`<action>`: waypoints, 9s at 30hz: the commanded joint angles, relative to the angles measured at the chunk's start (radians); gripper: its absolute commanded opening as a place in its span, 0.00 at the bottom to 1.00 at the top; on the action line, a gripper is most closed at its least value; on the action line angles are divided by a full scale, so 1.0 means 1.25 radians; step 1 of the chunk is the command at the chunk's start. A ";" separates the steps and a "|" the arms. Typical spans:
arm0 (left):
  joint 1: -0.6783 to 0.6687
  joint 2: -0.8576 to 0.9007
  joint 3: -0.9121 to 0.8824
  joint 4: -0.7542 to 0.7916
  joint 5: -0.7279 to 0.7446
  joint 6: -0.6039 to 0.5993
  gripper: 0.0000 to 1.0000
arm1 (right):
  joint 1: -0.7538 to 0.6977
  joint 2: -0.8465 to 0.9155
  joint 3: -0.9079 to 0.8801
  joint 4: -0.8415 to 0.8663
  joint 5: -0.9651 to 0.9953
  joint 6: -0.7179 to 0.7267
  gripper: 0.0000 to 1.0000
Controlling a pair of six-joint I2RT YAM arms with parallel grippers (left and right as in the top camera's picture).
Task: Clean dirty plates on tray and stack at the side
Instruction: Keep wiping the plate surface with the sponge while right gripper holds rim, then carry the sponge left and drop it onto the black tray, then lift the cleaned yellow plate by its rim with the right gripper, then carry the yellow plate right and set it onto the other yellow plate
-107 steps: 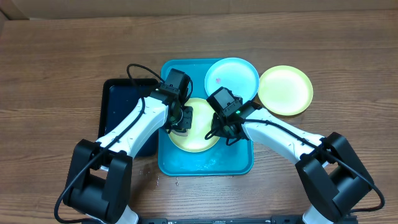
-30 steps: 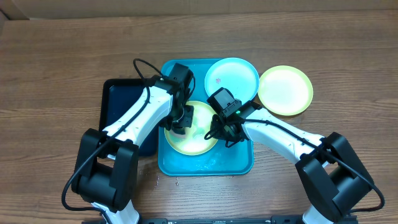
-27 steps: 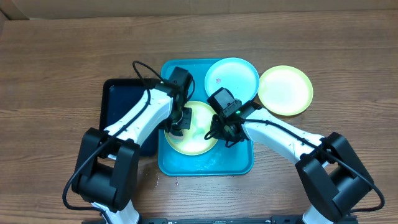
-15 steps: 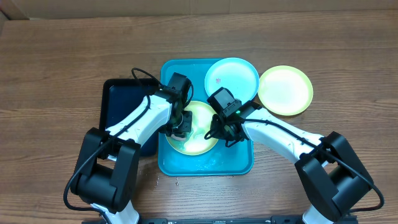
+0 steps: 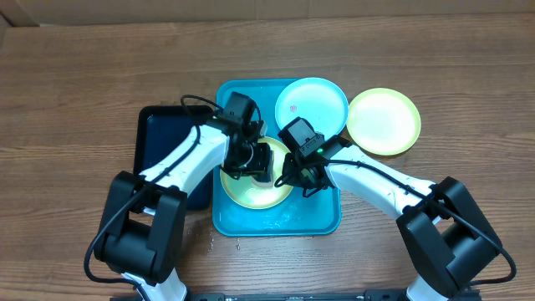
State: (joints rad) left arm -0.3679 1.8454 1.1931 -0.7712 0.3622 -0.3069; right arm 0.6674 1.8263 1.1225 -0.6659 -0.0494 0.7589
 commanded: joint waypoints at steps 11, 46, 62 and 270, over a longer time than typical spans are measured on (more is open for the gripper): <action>-0.008 -0.038 0.052 -0.092 -0.252 0.015 0.04 | 0.000 0.013 -0.004 0.006 -0.004 -0.001 0.04; 0.022 -0.001 0.132 -0.163 -0.115 0.076 0.04 | 0.000 0.013 -0.004 0.005 -0.004 -0.001 0.04; 0.020 -0.001 -0.099 0.008 -0.182 -0.007 0.04 | 0.000 0.013 -0.004 0.006 -0.004 -0.003 0.04; 0.305 -0.706 0.180 -0.413 -0.179 -0.108 1.00 | 0.193 0.041 0.223 1.098 0.470 -0.991 0.04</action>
State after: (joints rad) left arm 0.0090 0.9619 1.4090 -1.2881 0.1459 -0.4248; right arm 0.9039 1.8805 1.3849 0.6834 0.5320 -0.4763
